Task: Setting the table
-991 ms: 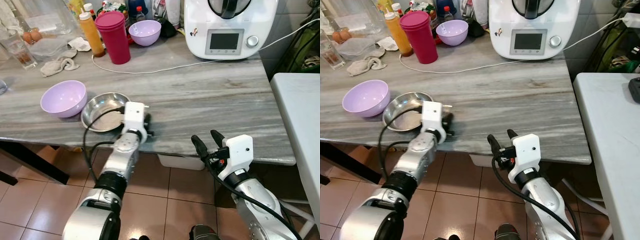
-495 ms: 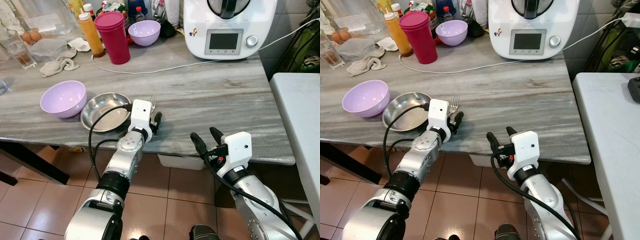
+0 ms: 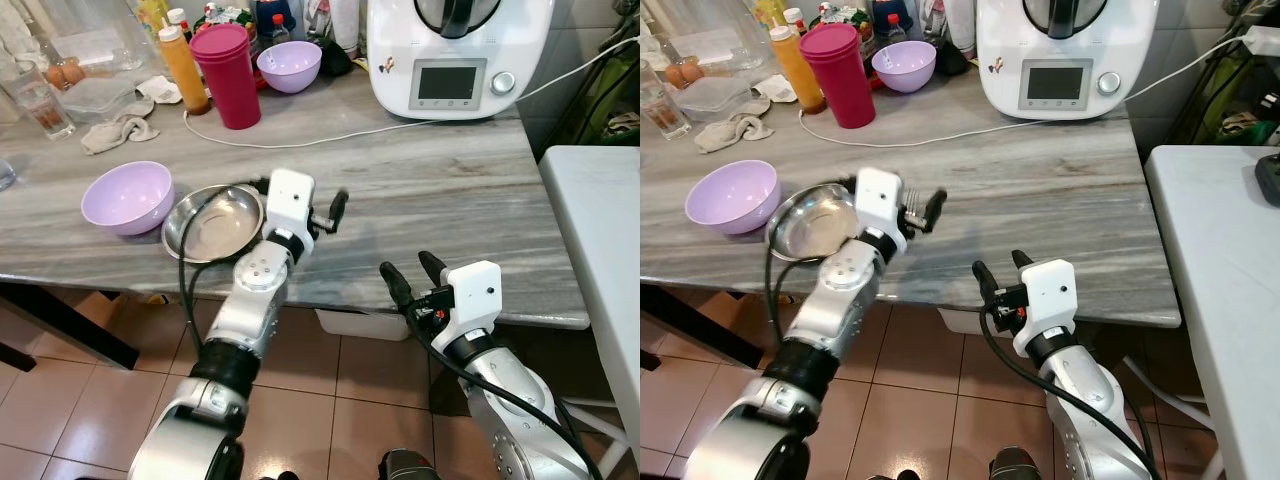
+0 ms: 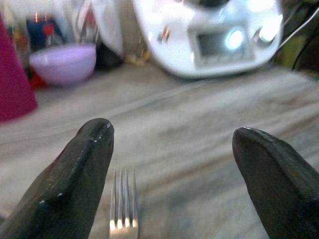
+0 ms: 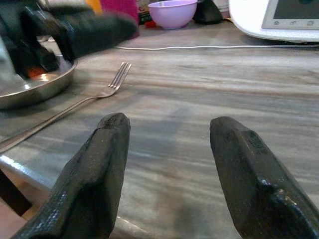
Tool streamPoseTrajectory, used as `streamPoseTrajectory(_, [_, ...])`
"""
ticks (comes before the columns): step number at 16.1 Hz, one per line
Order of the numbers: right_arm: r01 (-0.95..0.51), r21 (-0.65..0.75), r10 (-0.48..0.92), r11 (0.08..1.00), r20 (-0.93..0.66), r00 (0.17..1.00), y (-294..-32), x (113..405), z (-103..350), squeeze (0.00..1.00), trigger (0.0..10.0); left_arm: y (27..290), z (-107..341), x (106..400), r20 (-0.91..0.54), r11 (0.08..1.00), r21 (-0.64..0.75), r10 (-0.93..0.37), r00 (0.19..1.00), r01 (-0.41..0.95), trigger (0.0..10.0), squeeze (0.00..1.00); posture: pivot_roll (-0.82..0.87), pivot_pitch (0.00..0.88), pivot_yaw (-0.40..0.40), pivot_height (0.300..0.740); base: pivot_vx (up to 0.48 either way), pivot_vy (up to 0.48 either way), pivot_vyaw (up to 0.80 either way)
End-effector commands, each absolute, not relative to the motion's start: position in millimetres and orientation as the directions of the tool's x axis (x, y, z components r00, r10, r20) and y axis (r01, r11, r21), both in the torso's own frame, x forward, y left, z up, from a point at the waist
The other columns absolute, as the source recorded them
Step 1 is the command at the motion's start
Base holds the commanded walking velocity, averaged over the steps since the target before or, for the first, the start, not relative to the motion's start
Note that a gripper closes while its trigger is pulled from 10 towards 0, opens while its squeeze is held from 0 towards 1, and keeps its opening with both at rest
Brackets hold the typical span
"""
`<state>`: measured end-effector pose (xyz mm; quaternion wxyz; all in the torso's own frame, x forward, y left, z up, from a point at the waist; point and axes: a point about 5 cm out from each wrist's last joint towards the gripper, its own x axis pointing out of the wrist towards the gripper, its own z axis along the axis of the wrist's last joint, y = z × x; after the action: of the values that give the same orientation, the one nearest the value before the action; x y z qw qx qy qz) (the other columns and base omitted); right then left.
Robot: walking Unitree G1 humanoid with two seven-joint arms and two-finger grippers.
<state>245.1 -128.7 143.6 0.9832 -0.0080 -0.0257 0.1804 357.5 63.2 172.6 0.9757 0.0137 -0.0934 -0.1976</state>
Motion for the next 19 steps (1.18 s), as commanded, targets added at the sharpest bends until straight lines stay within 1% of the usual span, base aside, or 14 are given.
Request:
streamPoseTrajectory(1, [-0.355, -0.022, 0.356, 0.935, 0.059, 0.933, -127, 245, 145, 0.0, 10.0, 74, 175, 355, 0.203, 0.921, 0.077, -0.388, 0.899, 0.381, 10.0, 1.0, -0.35, 0.13, 0.12, 0.74, 0.0, 0.0, 0.0])
streamPoseTrajectory(4, [-0.344, -0.021, 0.344, 0.939, 0.058, 0.937, -127, 247, 144, 0.0, 10.0, 100, 179, 338, 0.274, 0.923, 0.095, -0.384, 0.882, 0.373, 10.0, 1.0, -0.32, 0.136, 0.113, 0.74, 0.0, 0.0, 0.0])
streamPoseTrajectory(6, [-0.33, -0.021, 0.331, 0.944, 0.067, 0.941, -127, 255, 147, 0.0, 10.0, 123, 174, 327, 0.296, 0.938, 0.137, -0.344, 0.891, 0.317, 10.0, 1.0, -0.31, 0.138, 0.109, 0.74, 0.0, 0.0, 0.0])
streamPoseTrajectory(7, [-0.325, -0.022, 0.326, 0.945, 0.07, 0.943, -128, 258, 148, 0.0, 10.0, 131, 169, 323, 0.285, 0.944, 0.144, -0.328, 0.901, 0.298, 10.0, 1.0, -0.3, 0.139, 0.105, 0.74, 0.0, 0.0, 0.0])
streamPoseTrajectory(8, [-0.305, -0.029, 0.306, 0.952, 0.076, 0.949, -129, 265, 150, 0.0, 10.0, 146, 152, 313, 0.235, 0.938, 0.196, -0.327, 0.915, 0.285, 10.0, 1.0, -0.29, 0.142, 0.099, 0.74, 0.0, 0.0, 0.0])
streamPoseTrajectory(9, [-0.3, -0.023, 0.301, 0.954, 0.08, 0.95, -130, 267, 152, 0.0, 10.0, 154, 144, 308, 0.209, 0.94, 0.212, -0.311, 0.927, 0.268, 10.0, 1.0, -0.28, 0.143, 0.096, 0.74, 0.0, 0.0, 0.0])
streamPoseTrajectory(11, [-0.28, -0.027, 0.282, 0.96, 0.077, 0.956, -131, 274, 152, 0.0, 10.0, 176, 131, 296, 0.157, 0.947, 0.254, -0.242, 0.957, 0.198, 10.0, 1.0, -0.27, 0.144, 0.088, 0.74, 0.0, 0.0, 0.0])
streamPoseTrajectory(12, [-0.257, -0.029, 0.258, 0.966, 0.067, 0.964, -133, 278, 150, 0.0, 10.0, 184, 127, 294, 0.144, 0.95, 0.27, -0.2, 0.969, 0.156, 10.0, 0.87, -0.26, 0.144, 0.084, 0.74, 0.0, 0.0, 0.0])
streamPoseTrajectory(13, [-0.244, -0.028, 0.245, 0.969, 0.063, 0.967, -135, 281, 150, 0.0, 10.0, 189, 124, 291, 0.135, 0.951, 0.277, -0.179, 0.975, 0.136, 10.0, 0.0, -0.25, 0.145, 0.08, 0.74, 0.0, 0.0, 0.0])
streamPoseTrajectory(14, [-0.229, -0.028, 0.23, 0.973, 0.057, 0.972, -136, 286, 150, 0.0, 10.0, 193, 121, 288, 0.126, 0.953, 0.28, -0.159, 0.979, 0.119, 10.0, 0.0, -0.25, 0.146, 0.079, 0.74, 0.0, 0.0, 0.0])
streamPoseTrajectory(15, [-0.208, -0.03, 0.21, 0.978, 0.038, 0.977, -137, 299, 153, 0.0, 10.0, 199, 113, 278, 0.097, 0.949, 0.296, -0.141, 0.985, 0.106, 10.0, 0.0, -0.24, 0.153, 0.072, 0.74, 0.0, 0.0, 0.0])
streamPoseTrajectory(19, [-0.206, -0.031, 0.206, 0.978, -0.001, 0.979, -131, 337, 164, 0.0, 10.0, 208, 97, 256, 0.025, 0.938, 0.319, -0.153, 0.988, 0.137, 10.0, 0.0, -0.21, 0.183, 0.062, 0.74, 0.0, 0.0, 0.0])
